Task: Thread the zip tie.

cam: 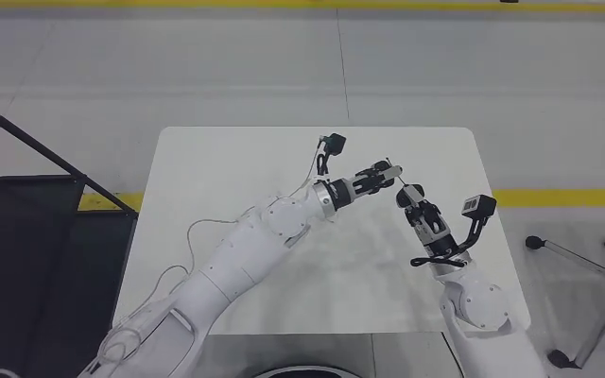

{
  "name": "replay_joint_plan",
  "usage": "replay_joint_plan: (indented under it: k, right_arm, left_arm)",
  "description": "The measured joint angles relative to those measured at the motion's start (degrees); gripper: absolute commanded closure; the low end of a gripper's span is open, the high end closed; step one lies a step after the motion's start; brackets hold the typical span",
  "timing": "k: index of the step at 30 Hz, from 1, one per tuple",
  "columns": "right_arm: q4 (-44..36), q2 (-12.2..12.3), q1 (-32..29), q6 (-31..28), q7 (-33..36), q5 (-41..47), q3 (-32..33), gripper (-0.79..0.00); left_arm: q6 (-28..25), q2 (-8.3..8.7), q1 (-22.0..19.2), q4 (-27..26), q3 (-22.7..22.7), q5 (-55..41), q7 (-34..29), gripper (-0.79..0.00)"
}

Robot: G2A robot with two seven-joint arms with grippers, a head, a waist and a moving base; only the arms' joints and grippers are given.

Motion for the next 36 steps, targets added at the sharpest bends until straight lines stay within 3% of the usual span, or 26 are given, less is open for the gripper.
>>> replay_joint_plan:
  k: [22,30,36]
  right_arm:
    - [1.0,-0.5,0.1,0.4,-0.3,-0.7,0.5,0.0]
    - [1.2,-0.7,0.1,0.4,-0.5,-0.5,0.6,0.0]
    - [1.2,-0.9,0.0,0.3,-0.5,-0.6,0.7,0.0]
  left_arm:
    - [-1.5,-2.55,-0.3,3.4,-1.1,0.5,-1.8,-0.111]
    - [-1.5,-3.1,-0.1,4.0,-1.9,0.7,-2.8,-0.222]
    - [-1.6,-3.43,0.1,4.4,-2.6,0.8,-3.8,-0.222]
